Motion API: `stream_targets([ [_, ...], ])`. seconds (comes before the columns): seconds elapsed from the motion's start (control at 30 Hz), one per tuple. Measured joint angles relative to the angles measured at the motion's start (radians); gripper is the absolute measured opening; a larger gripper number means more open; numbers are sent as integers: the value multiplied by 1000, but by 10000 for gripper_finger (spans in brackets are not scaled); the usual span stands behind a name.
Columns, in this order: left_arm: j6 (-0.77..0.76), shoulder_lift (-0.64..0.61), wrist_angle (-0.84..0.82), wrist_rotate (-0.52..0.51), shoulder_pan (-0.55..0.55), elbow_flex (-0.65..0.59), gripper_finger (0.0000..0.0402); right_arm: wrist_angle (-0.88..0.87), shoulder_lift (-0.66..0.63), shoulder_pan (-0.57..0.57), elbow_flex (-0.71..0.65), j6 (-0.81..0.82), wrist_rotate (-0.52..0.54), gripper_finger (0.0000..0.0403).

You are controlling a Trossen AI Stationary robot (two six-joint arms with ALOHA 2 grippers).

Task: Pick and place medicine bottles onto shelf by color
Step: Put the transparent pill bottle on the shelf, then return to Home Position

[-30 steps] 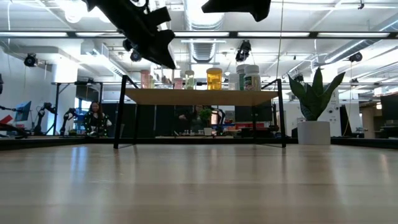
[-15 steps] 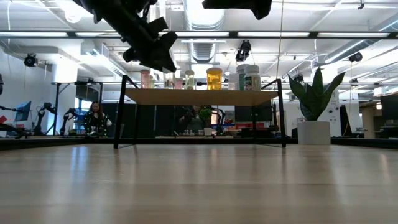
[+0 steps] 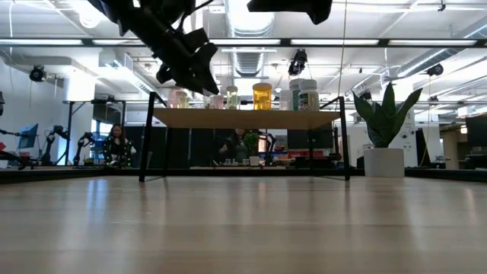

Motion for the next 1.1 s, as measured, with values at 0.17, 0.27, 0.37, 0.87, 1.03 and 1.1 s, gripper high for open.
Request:
stream_targets([
  [0.17,18,20,20,-3,15,-1,142,0,0,0,0,0,0,247],
  [0.27,18,32,36,-4,20,0,142,-1,0,0,0,2,0,247],
  [0.37,20,34,40,-3,20,0,142,-2,0,0,0,2,0,247],
  [0.87,34,20,37,9,19,6,188,-1,0,0,0,2,0,247],
  [1.03,27,14,26,10,19,13,227,-1,0,0,0,2,0,247],
  [1.1,26,6,24,10,19,13,236,-1,0,0,0,2,0,247],
])
